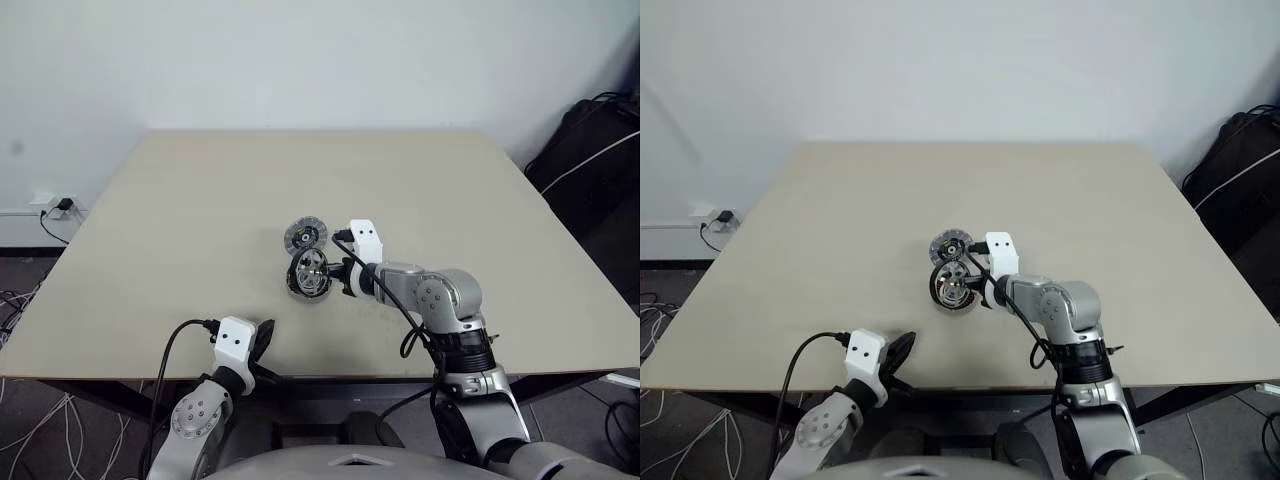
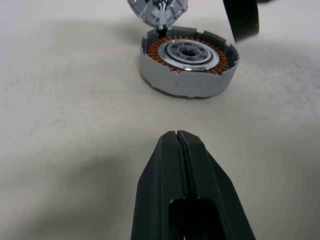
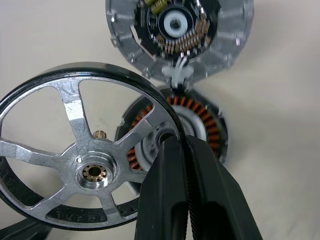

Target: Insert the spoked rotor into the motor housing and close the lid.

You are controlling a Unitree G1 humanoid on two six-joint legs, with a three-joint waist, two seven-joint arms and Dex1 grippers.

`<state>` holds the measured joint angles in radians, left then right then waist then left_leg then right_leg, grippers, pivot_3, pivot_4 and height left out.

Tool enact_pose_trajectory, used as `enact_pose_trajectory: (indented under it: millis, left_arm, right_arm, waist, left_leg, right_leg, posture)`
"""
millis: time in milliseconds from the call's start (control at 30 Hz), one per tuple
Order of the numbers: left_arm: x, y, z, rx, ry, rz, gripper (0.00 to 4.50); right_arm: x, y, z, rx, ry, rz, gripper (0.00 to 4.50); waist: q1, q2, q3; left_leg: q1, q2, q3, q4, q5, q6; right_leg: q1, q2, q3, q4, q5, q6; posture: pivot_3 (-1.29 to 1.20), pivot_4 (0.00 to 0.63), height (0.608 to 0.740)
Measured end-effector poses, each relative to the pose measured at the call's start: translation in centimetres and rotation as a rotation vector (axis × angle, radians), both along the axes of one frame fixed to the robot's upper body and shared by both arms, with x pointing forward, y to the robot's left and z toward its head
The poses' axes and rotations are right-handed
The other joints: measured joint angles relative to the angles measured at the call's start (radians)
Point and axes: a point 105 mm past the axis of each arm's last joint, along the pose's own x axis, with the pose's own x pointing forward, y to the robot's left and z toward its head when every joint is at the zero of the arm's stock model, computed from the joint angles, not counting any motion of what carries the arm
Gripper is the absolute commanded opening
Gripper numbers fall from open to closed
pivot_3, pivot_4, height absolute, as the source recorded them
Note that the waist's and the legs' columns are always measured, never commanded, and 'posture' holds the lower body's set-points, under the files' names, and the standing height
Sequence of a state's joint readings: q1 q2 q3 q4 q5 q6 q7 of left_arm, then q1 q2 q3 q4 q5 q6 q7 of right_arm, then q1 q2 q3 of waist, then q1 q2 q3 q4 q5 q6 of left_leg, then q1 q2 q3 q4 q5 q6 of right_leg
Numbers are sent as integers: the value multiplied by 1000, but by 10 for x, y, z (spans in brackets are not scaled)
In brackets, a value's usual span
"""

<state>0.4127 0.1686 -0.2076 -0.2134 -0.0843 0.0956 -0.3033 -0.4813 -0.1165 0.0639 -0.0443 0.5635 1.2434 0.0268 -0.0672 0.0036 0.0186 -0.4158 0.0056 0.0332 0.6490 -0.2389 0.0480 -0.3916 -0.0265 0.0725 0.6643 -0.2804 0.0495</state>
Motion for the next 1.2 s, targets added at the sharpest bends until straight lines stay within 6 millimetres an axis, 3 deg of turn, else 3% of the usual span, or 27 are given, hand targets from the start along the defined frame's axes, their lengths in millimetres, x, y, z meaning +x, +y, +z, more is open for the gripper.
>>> enact_pose_trajectory:
  millis: [400,1000,1200]
  left_arm:
    - [4,-10,6,-10,-11,-8,41]
    - [3,-7,6,-8,-13,3,41]
    - [1,-4,-1,-5,-7,6,41]
  right_arm:
    - [11,-1,-13,-135,3,66,29]
    - [22,-2,-21,-209,-17,107,29]
    - [23,-3,-22,-218,-20,110,1739]
  waist:
    - [1,0,0]
    - [1,0,0]
    - [1,0,-1]
  left_leg:
    - [0,0,0,1,0,0]
    - [0,0,0,1,0,0]
    - [1,0,0,1,0,0]
  right_leg:
    - [0,0,0,0,1,1]
    - [0,0,0,1,1,1]
    - [0,0,0,2,1,1]
  posture:
    - [0,0,740]
    - [0,0,740]
    - [0,0,740]
